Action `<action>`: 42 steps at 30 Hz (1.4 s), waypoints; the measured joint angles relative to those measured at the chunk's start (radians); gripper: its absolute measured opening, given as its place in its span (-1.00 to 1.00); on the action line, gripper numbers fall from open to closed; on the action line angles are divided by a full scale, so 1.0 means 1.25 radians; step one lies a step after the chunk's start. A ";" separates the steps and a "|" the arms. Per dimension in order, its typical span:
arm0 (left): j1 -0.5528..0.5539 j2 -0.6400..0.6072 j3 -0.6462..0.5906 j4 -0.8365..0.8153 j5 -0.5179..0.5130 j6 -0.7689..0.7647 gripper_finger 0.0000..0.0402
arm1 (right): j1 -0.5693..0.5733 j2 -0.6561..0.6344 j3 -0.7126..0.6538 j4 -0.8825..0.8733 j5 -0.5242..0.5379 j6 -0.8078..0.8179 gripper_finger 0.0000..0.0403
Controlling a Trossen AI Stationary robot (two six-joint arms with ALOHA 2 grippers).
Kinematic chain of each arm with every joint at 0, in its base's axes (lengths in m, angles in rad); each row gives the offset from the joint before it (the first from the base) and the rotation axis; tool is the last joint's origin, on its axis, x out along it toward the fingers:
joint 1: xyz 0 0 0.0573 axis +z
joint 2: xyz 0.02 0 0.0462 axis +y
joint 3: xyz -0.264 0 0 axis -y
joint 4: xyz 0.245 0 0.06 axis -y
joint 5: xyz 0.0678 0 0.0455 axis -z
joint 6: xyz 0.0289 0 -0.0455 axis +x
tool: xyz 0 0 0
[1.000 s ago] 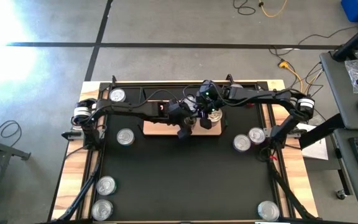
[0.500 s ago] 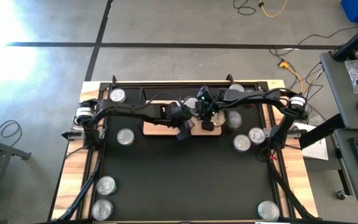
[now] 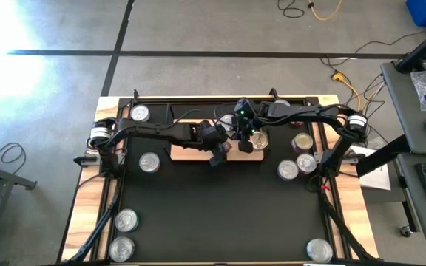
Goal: Stack canned seafood by type on shelf
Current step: Stack the bottom right blue tuna can on the blue tuna can
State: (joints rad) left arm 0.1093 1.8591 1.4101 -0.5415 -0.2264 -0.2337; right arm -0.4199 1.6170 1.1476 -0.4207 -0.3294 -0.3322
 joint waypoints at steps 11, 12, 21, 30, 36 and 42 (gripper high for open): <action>-0.007 -0.001 0.000 0.029 0.000 0.006 0.98 | 0.002 -0.123 0.003 0.014 -0.023 0.037 -0.83; -0.007 -0.001 0.001 0.040 0.000 0.011 0.98 | 0.002 -0.129 0.003 0.014 -0.034 0.042 -0.83; -0.007 -0.001 0.001 0.084 0.000 0.012 0.98 | 0.041 -0.096 0.003 0.020 -0.060 0.061 -0.83; -0.010 0.000 0.001 0.104 -0.003 -0.011 0.98 | 0.098 -0.091 0.003 0.139 -0.074 0.137 -0.83; -0.009 0.001 0.001 0.083 -0.006 -0.027 0.98 | 0.102 -0.070 -0.001 0.155 -0.073 0.152 -0.83; -0.009 0.002 0.001 0.030 -0.002 -0.027 0.98 | 0.105 -0.022 -0.002 0.160 -0.075 0.155 -0.83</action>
State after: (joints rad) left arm 0.0982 1.8614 1.4109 -0.5044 -0.2293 -0.2676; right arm -0.2882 1.5891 1.1454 -0.2209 -0.4226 -0.1388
